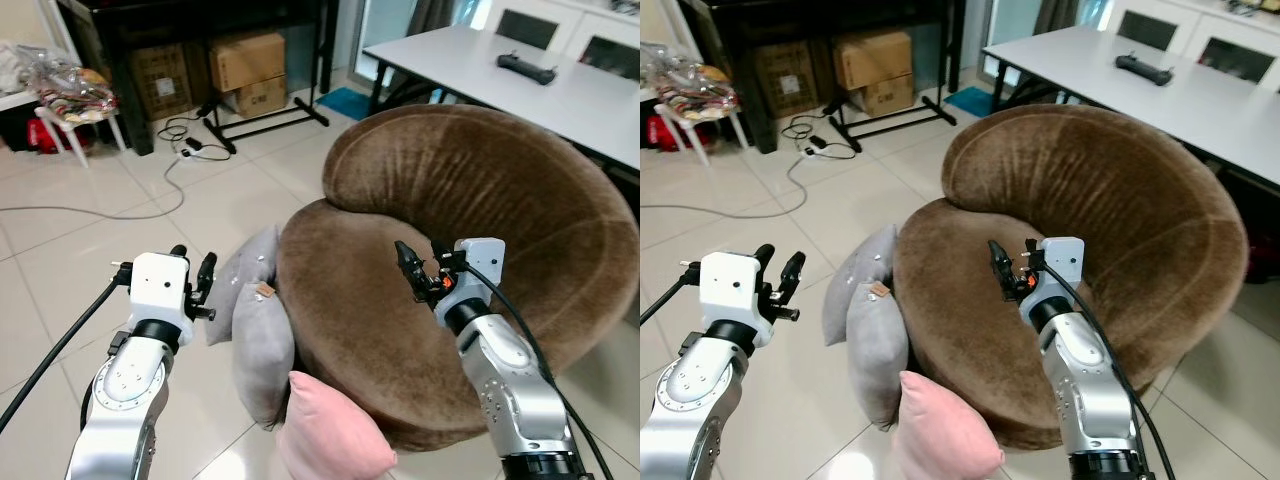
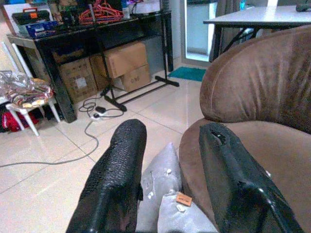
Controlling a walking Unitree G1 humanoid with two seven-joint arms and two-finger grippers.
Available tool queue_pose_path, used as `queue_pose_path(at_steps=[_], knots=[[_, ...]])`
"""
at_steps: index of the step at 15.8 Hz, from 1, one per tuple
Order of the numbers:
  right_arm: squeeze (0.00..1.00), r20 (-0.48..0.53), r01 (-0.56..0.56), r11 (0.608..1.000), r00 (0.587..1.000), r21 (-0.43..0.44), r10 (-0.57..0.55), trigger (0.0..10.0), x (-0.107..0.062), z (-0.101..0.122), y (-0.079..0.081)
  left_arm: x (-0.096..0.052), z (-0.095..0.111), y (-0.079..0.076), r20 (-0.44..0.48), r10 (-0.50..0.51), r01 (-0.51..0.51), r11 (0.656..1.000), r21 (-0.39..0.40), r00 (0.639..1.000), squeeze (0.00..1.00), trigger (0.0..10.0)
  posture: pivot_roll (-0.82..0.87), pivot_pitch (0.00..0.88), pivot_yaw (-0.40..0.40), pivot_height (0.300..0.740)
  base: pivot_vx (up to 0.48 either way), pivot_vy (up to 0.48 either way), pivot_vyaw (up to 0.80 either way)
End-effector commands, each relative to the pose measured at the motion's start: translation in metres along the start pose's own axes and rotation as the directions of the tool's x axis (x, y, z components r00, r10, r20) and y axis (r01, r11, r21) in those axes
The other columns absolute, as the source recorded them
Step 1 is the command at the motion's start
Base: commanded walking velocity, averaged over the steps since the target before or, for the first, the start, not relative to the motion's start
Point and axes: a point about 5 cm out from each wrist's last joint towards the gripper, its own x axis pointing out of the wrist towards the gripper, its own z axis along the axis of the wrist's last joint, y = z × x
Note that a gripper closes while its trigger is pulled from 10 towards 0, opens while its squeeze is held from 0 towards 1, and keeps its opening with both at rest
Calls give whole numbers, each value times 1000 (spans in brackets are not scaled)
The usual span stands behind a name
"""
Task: Move the pillow to the sofa from floor
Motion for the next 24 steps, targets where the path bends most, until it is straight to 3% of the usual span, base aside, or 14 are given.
queue_pose_path(at_steps=[1, 3, 4, 11, 24], knots=[[0, 14, 43, 999, 999, -21, -42, 10000, -1, 2, -6, 0, -2, 0, -5, 1, -1, 1000, 12, 1000, 0, 10000, 73, 0, -43, 720, 0, 0, 0], [0, 19, 130, 991, 991, -32, -129, 10000, -3, -2, -15, -3, -8, 5, -9, 31, -31, 1000, -5, 999, 0, 10000, 76, 0, -45, 695, 0, 0, 0], [0, 13, 133, 991, 991, -30, -132, 10000, -3, -3, -16, -4, -12, 9, -26, 68, -69, 997, -20, 997, 0, 10000, 76, 0, -45, 680, 0, 0, 0], [0, -10, 143, 989, 990, -36, -143, 10000, -5, -8, -14, -9, -15, 6, -25, 30, -30, 999, 15, 999, 0, 10000, 75, 0, -49, 615, 0, 0, 0], [0, -67, 72, 994, 995, -83, -77, 10000, 0, -14, -7, -5, -14, 4, 7, 34, -34, 999, 8, 999, 0, 10000, 74, 0, -58, 615, 39, 0, 0]])
